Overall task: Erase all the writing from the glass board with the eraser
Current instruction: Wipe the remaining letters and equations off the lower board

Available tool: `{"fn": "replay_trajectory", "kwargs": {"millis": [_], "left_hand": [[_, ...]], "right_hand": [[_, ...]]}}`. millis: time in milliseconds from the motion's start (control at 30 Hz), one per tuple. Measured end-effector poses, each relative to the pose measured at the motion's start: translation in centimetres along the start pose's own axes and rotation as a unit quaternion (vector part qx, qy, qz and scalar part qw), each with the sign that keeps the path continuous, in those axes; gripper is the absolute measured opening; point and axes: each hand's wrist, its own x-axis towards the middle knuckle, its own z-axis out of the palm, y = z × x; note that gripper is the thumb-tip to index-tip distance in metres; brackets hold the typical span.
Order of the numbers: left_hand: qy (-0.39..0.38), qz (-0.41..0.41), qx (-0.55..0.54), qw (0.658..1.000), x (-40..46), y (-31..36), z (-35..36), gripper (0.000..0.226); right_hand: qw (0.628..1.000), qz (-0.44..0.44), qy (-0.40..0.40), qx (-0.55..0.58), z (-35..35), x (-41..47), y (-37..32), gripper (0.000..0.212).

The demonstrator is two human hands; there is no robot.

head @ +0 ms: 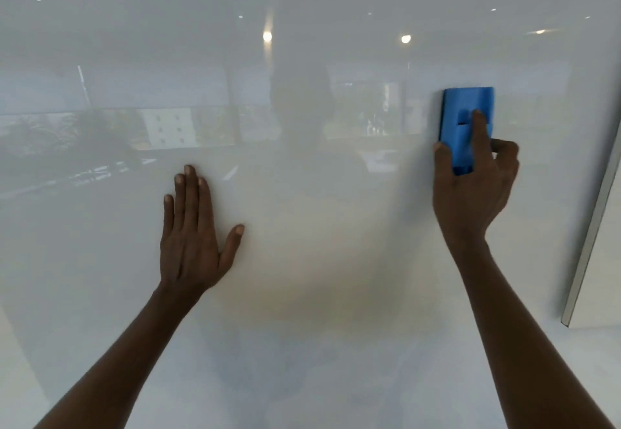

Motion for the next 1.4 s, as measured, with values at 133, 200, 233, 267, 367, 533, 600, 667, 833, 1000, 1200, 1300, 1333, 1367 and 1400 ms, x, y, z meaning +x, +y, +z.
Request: {"fn": "replay_trajectory", "kwargs": {"millis": [133, 200, 233, 267, 367, 533, 600, 667, 833, 1000, 1200, 1300, 1333, 1367, 1400], "left_hand": [[0.006, -0.018, -0.008, 1.000, 1.9, -2.6, -1.2, 0.086], [0.005, -0.015, -0.005, 1.000, 2.1, -3.1, -1.3, 0.086], [0.007, -0.012, -0.005, 1.000, 2.1, -3.1, -1.2, 0.085], [0.012, -0.010, -0.006, 1.000, 2.1, -3.1, -1.1, 0.085], [0.022, -0.007, -0.006, 1.000, 2.0, -3.2, -0.7, 0.084], [0.028, -0.003, -0.011, 1.000, 2.1, -3.4, -0.8, 0.082], [0.030, -0.004, -0.013, 0.999, 2.0, -3.2, -0.9, 0.082], [0.029, -0.008, -0.016, 0.999, 2.0, -3.1, -0.9, 0.083], [0.018, 0.001, 0.012, 1.000, 2.0, -3.2, -1.2, 0.083], [-0.007, -0.002, 0.013, 1.000, 2.1, -3.2, -1.3, 0.089], [0.025, -0.012, -0.005, 1.000, 2.1, -3.4, -0.9, 0.086], [0.021, -0.013, -0.014, 1.000, 2.1, -3.4, -0.8, 0.088], [0.021, -0.012, -0.017, 1.000, 2.1, -3.4, -0.8, 0.087], [0.022, -0.011, -0.021, 0.999, 2.0, -3.4, -0.8, 0.087], [0.023, -0.011, -0.022, 0.999, 2.0, -3.4, -0.8, 0.087]], "right_hand": [[0.997, 0.071, 0.033, 0.028, 1.1, 0.3, -2.3, 0.059], [0.996, 0.071, 0.039, 0.032, 1.8, -0.1, -4.1, 0.059], [0.997, 0.062, 0.036, 0.029, 2.2, -0.4, -5.1, 0.059], [0.998, 0.052, 0.031, 0.028, 2.7, -0.7, -6.2, 0.060], [0.999, 0.026, 0.025, 0.034, 4.2, -1.8, -10.1, 0.059], [0.997, -0.063, -0.006, 0.037, 7.0, -4.3, -16.2, 0.057], [0.994, -0.098, -0.031, 0.030, 8.0, -5.5, -18.2, 0.058], [0.987, -0.151, -0.055, 0.022, 9.1, -7.1, -20.2, 0.059], [0.951, -0.284, -0.117, 0.013, 11.5, -11.7, -24.3, 0.057], [0.920, -0.369, -0.125, -0.028, 12.1, -12.4, -25.1, 0.056], [0.919, -0.379, -0.099, -0.050, 11.3, -10.7, -23.9, 0.052], [0.937, -0.334, -0.084, -0.047, 10.6, -9.2, -22.3, 0.055], [0.944, -0.317, -0.075, -0.049, 10.3, -8.7, -21.5, 0.056], [0.952, -0.296, -0.063, -0.052, 9.9, -8.2, -20.5, 0.056], [0.960, -0.270, -0.051, -0.056, 9.4, -7.7, -19.5, 0.056]]}}
